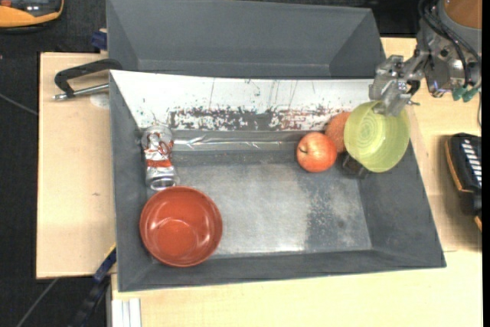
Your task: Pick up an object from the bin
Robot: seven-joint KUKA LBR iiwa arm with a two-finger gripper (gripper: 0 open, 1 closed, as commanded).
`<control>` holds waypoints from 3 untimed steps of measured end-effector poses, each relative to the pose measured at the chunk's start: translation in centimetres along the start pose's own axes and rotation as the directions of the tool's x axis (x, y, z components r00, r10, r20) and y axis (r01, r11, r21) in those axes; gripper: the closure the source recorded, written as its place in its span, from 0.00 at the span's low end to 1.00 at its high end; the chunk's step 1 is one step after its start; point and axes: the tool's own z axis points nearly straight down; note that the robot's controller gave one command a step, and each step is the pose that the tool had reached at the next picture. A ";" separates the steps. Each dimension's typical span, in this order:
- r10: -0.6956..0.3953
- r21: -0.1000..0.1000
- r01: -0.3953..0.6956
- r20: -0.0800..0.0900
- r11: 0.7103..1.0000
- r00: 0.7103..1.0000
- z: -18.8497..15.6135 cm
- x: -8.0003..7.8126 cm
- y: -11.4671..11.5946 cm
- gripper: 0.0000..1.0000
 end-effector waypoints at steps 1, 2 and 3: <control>0.169 -0.001 -0.169 -0.006 0.986 0.986 17.6 2.5 -2.4 1.00; 0.183 -0.004 -0.183 0.006 0.983 0.983 12.2 0.5 -0.1 1.00; 0.134 -0.005 -0.134 0.002 0.991 0.991 26.8 4.7 -0.8 1.00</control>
Offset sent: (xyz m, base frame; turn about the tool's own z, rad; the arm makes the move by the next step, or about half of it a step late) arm -0.0122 -0.0241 -0.1735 0.1699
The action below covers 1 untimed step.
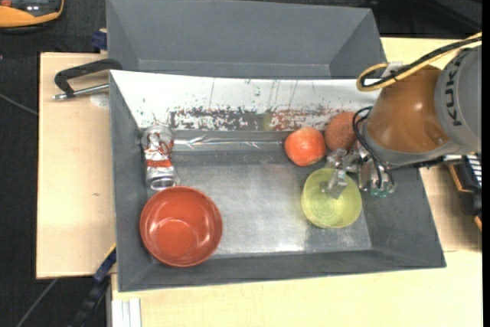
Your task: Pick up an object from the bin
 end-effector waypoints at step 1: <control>-0.045 -0.007 0.045 0.014 0.999 0.999 -5.8 -3.3 7.6 1.00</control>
Offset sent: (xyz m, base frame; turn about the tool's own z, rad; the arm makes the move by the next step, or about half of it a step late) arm 0.0362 0.0625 0.0567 -0.0359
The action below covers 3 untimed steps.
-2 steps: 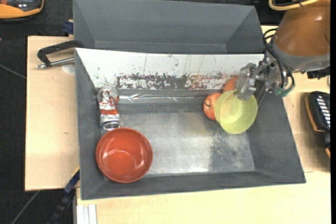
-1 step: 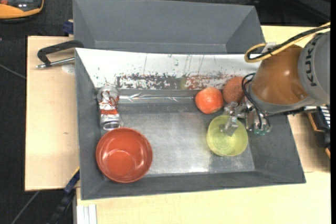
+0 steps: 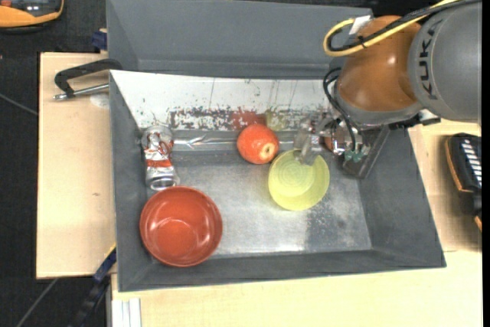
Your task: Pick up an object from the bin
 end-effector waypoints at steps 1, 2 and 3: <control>0.234 -0.001 -0.234 -0.004 0.972 0.972 3.5 5.1 0.0 1.00; 0.268 -0.007 -0.268 0.011 0.963 0.963 -8.0 2.2 0.0 1.00; 0.413 -0.010 -0.413 0.010 0.911 0.910 -6.9 2.8 -1.1 1.00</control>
Offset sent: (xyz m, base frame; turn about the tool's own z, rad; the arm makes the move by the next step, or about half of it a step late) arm -0.0471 0.0058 -0.0382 0.2371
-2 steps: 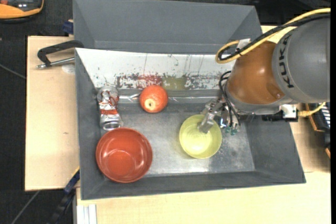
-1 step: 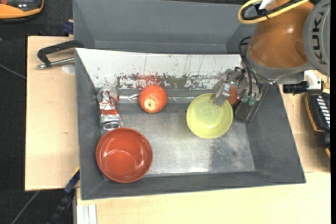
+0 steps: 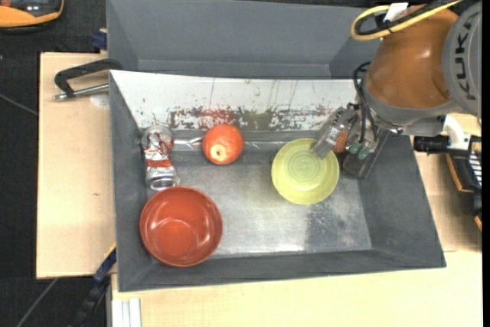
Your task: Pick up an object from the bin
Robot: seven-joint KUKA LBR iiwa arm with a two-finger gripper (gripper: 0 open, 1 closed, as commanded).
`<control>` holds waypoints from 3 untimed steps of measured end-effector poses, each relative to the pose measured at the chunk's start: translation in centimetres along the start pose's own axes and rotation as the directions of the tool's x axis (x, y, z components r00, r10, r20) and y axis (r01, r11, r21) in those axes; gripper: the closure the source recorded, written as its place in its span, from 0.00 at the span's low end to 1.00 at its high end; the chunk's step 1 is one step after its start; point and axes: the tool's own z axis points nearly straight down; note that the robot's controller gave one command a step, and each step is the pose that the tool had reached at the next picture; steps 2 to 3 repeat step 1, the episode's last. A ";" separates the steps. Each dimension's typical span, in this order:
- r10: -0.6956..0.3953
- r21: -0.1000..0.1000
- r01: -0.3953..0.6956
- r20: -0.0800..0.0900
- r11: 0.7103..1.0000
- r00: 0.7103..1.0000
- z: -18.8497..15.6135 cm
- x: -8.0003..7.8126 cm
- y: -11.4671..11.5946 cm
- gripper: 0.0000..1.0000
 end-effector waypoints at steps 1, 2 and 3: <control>-0.206 -0.001 0.206 0.006 0.978 0.978 -1.0 -1.4 -2.6 1.00; -0.206 -0.001 0.206 0.006 0.978 0.978 -1.0 -1.4 -2.6 1.00; -0.206 -0.001 0.206 0.006 0.978 0.978 -1.0 -1.4 -2.6 1.00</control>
Offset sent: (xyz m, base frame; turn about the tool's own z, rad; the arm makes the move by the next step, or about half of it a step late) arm -0.0041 -0.0289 0.0086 -0.2085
